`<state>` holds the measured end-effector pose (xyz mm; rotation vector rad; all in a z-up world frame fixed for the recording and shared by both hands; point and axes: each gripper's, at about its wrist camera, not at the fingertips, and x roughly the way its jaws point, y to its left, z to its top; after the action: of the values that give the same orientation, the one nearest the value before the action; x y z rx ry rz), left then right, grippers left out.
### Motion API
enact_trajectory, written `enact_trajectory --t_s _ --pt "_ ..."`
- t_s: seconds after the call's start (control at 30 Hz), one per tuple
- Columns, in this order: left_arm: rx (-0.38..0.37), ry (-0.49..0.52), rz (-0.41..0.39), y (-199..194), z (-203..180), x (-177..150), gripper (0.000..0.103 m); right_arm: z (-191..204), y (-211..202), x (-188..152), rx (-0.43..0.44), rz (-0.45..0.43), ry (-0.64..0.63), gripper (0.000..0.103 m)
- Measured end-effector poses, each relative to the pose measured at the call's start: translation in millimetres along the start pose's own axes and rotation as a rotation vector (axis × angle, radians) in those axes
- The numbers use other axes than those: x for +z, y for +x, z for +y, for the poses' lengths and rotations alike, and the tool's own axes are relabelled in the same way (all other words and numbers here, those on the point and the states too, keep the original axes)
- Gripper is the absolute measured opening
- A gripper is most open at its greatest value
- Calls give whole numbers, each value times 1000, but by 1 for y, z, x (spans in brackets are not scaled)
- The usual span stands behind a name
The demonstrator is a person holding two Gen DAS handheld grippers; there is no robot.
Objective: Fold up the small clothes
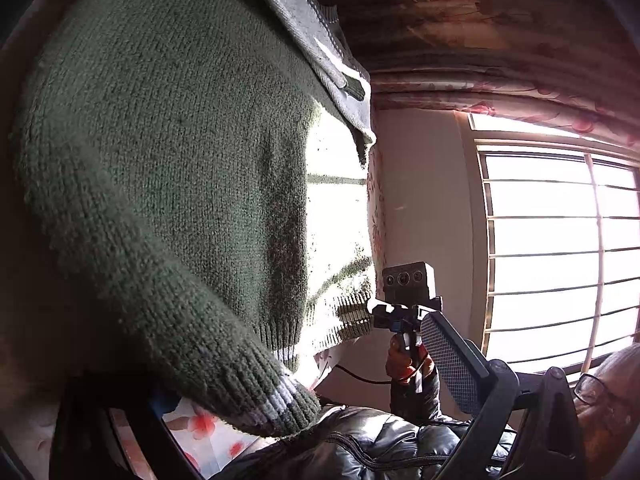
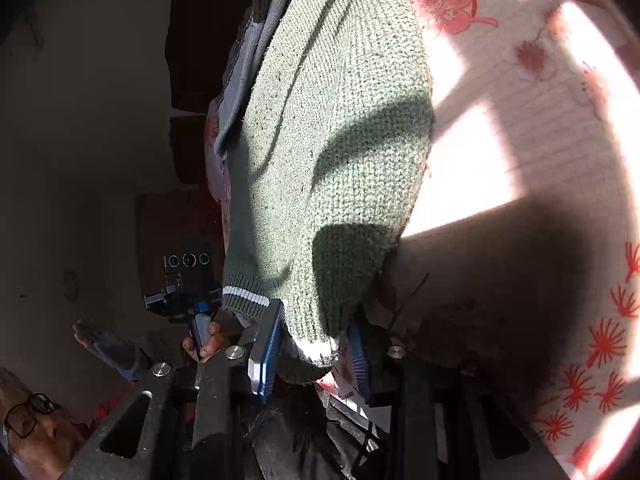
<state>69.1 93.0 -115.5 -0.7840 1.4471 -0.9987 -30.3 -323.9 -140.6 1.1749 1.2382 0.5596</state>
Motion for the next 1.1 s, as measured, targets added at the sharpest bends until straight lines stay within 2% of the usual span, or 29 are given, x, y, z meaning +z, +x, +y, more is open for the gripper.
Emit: enact_trajectory --t_s 0.07,0.1,0.17,0.23,0.3,0.4,0.53,0.6,0.67,0.7,0.87,0.97,1.1 --pt "6 8 -8 0 -1 -3 103 -10 -5 -3 59 -26 48 27" --pt "4 15 -13 -2 -2 -4 103 -8 -8 -4 87 -28 33 27" --pt "-34 21 -37 -8 -4 -5 103 1 -20 -6 121 -20 -2 30" --pt "-80 34 -63 -16 -7 -3 103 7 -33 -7 206 -54 -19 34" --pt "-106 41 -80 -20 -9 0 103 10 -40 -6 245 -81 -36 36" --pt "-108 38 -83 -19 -9 1 103 10 -33 -7 210 -81 -31 37" --pt "-92 40 -82 -18 -8 -2 103 2 -46 -17 88 -77 -36 43" --pt "-94 33 -83 -19 -5 -3 103 -7 -69 -24 30 -117 1 56" --pt "-91 31 -83 -20 -4 -3 103 -13 -88 -26 -75 -149 42 94" --pt "-87 32 -82 -20 -3 -3 103 -15 -93 -27 -117 -148 58 100" --pt "-82 43 -82 -22 -5 -4 103 -8 -74 -23 -164 -68 65 103" --pt "-87 43 -86 -24 -5 -6 103 -8 -50 -12 -63 -20 84 103" --pt "-81 28 -84 -23 0 -5 103 7 -20 -3 -43 31 66 103"
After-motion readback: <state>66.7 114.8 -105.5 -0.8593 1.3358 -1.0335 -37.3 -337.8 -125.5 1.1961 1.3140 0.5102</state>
